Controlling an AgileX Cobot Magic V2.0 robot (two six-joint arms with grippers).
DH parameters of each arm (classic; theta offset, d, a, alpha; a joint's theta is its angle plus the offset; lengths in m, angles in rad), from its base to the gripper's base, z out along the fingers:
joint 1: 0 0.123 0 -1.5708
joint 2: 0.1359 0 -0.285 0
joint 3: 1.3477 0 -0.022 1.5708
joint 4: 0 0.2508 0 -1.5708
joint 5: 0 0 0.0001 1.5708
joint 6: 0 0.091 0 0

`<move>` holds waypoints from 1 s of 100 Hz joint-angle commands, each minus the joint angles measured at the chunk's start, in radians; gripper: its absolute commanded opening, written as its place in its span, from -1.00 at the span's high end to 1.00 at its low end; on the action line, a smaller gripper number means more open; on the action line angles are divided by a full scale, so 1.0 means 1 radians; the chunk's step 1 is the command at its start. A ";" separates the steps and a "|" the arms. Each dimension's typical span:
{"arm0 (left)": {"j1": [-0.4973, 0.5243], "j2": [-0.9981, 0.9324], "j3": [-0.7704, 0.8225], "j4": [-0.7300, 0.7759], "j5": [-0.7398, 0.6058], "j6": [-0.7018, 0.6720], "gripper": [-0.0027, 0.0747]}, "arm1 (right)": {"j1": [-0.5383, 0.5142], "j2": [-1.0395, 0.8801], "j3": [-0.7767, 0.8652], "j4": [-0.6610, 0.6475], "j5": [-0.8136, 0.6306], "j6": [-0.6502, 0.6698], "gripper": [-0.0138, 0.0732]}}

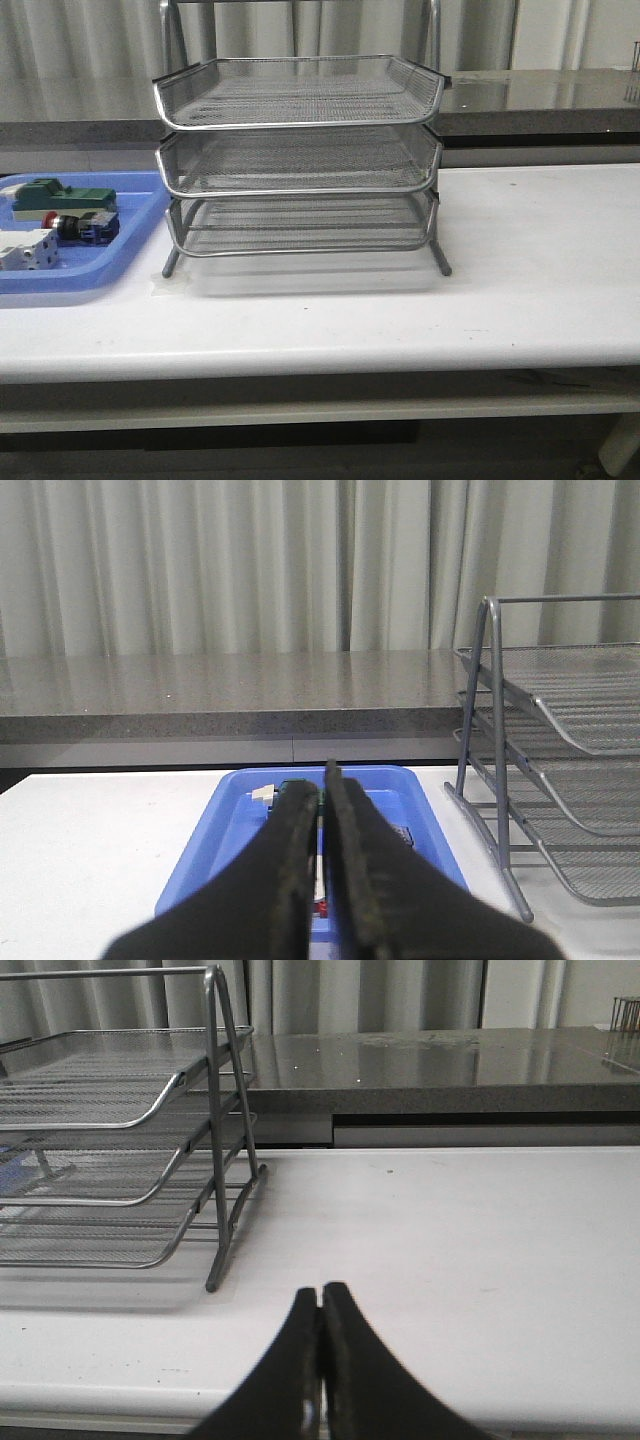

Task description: Place button on rack with both arms

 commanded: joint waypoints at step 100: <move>0.004 -0.032 0.047 -0.002 -0.078 -0.009 0.92 | -0.004 -0.019 -0.059 0.062 -0.193 0.000 0.84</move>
